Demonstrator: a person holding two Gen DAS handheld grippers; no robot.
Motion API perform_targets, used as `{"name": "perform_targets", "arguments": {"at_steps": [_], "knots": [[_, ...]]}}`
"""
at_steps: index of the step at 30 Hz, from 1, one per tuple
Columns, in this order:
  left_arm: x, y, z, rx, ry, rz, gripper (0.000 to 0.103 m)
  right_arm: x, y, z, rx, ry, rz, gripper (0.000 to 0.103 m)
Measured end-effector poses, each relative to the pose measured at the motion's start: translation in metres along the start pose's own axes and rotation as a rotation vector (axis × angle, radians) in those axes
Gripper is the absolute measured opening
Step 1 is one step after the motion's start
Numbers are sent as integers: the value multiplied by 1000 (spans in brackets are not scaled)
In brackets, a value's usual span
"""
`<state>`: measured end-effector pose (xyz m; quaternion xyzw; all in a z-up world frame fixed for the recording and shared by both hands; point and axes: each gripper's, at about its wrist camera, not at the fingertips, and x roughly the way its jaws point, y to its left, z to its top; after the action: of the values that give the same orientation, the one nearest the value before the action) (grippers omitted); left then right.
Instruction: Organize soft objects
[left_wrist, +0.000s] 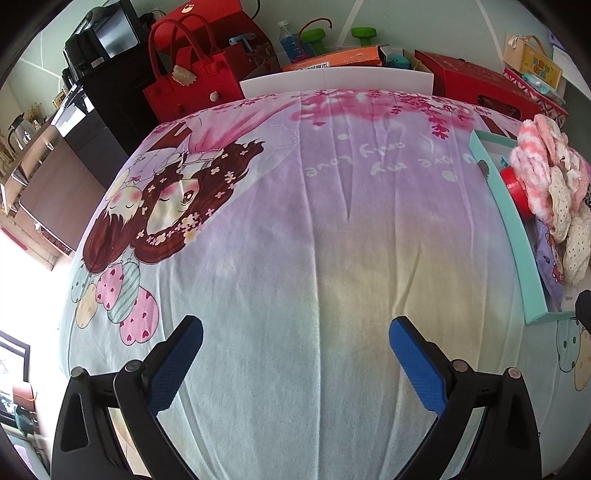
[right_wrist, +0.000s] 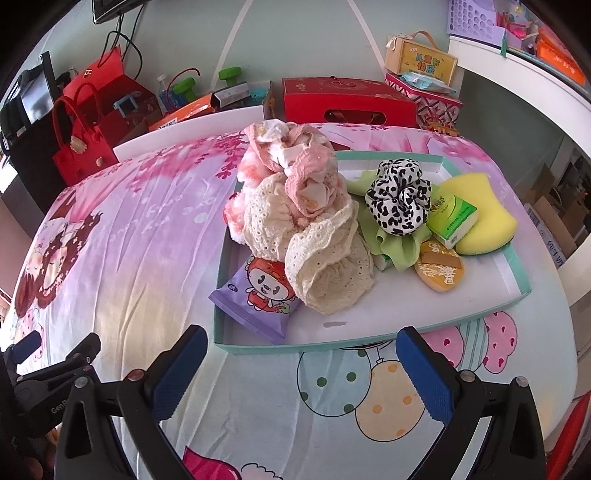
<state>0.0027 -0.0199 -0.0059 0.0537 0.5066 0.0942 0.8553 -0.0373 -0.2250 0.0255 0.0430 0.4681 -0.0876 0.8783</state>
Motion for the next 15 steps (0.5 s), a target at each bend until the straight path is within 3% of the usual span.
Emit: {"name": "perform_targets", "arguments": {"at_steps": [15], "knots": [[1, -3, 0, 16, 1, 7, 101, 3, -4, -1, 1, 12, -10, 103]]}}
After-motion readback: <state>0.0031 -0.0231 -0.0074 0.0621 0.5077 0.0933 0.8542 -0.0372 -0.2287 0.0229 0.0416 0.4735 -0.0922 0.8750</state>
